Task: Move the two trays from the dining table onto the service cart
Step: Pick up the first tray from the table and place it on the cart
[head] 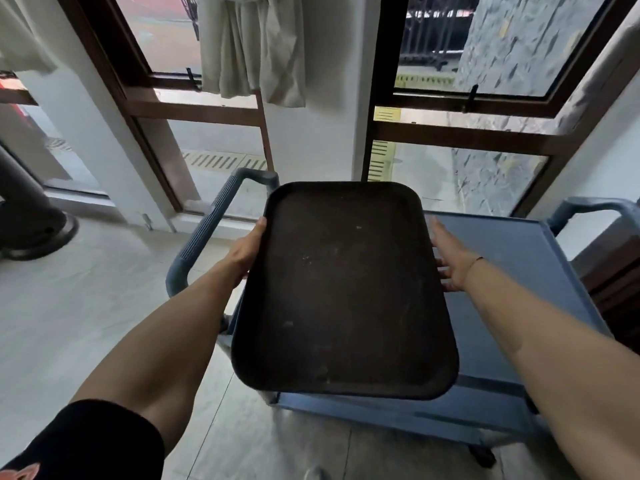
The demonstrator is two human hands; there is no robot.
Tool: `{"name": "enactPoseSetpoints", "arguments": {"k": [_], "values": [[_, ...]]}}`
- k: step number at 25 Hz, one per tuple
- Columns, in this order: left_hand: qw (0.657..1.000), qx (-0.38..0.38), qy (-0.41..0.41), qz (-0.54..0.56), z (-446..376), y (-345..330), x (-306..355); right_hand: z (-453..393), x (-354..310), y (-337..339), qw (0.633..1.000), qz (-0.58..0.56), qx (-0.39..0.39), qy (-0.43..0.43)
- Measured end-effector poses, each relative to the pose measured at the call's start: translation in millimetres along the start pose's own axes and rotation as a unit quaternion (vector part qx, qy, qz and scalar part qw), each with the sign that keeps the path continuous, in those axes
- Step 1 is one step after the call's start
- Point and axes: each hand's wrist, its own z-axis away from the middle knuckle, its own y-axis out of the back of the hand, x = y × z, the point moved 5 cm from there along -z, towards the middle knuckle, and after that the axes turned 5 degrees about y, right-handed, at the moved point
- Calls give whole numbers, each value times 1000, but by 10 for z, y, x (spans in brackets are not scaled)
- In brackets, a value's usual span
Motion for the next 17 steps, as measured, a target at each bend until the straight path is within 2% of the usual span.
{"name": "enactPoseSetpoints", "arguments": {"k": [7,12,17], "values": [[999,-23,18,-28,-479,40,-152,-223,234,-339,998,-17,16,-60],[998,-12,49,-45,-693,60,-399,-329,391,-556,995,-26,2,-101],[993,17,58,-98,-883,45,-597,-463,505,-700,994,-46,-5,-98]]}}
